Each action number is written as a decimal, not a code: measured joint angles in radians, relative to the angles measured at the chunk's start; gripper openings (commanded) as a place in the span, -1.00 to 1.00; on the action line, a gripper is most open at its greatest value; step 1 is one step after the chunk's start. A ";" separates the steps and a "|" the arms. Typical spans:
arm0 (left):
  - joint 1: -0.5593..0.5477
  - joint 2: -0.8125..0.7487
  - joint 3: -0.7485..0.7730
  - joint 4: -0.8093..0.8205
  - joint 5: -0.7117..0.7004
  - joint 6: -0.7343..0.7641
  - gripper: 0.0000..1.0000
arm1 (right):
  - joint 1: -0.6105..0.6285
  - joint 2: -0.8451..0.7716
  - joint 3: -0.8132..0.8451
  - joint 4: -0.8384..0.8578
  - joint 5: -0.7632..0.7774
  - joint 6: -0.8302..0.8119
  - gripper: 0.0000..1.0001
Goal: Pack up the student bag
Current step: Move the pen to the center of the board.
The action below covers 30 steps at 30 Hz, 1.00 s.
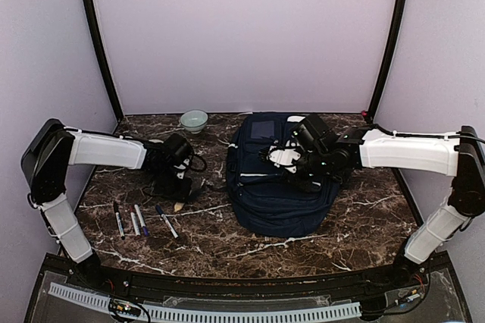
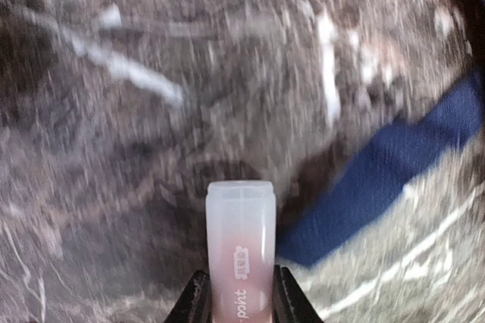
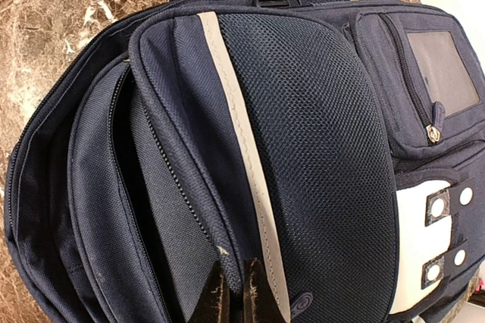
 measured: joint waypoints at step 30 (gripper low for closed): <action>-0.402 0.063 0.069 -0.051 0.156 0.280 -0.22 | 0.000 0.013 0.000 0.000 -0.001 0.000 -1.00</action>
